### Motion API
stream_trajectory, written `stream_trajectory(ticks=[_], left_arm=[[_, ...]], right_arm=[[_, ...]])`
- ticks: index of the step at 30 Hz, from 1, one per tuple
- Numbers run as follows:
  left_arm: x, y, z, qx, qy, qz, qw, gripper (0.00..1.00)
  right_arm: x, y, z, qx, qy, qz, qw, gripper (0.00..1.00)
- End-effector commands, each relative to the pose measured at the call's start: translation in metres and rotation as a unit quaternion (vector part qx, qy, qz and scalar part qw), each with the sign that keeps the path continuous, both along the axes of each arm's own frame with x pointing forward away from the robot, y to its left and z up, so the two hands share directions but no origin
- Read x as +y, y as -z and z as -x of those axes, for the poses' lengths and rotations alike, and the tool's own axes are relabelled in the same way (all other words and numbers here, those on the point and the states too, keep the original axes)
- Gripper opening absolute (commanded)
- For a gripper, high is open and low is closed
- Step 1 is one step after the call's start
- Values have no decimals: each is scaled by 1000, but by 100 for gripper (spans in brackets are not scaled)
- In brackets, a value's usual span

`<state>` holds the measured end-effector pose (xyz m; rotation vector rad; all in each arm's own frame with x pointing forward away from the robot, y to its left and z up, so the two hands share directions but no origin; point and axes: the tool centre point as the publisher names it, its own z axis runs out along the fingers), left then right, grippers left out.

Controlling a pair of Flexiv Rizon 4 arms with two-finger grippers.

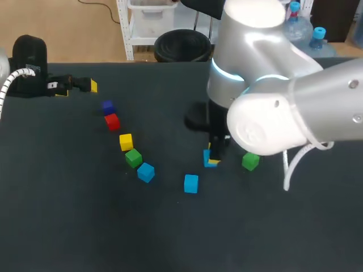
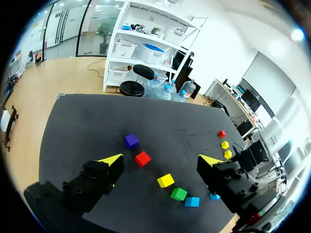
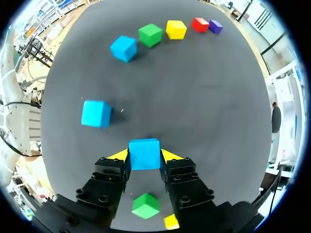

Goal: Place the blue cubes, place green cubes on the blue cubes, place the yellow cubes on the green cubes, then place the red cubes on the yellow cubes, and place purple cube on the red cubes.

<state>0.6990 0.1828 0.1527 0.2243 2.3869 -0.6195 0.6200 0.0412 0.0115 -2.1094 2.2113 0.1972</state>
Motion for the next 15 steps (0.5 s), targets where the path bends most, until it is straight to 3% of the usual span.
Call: stream_trajectory(ticks=[1, 8, 15], left_arm=[[2, 2, 0, -3, 3, 5, 1000, 100], [2, 2, 0, -3, 3, 5, 1000, 100], [2, 2, 0, -3, 3, 5, 1000, 100]], right_arm=[[8, 3, -20, 3, -11, -1, 1000, 0], [-2, 4, -48, -5, -27, 4, 1000, 0], [-10, 9, -70, -1, 3, 11, 1000, 0]])
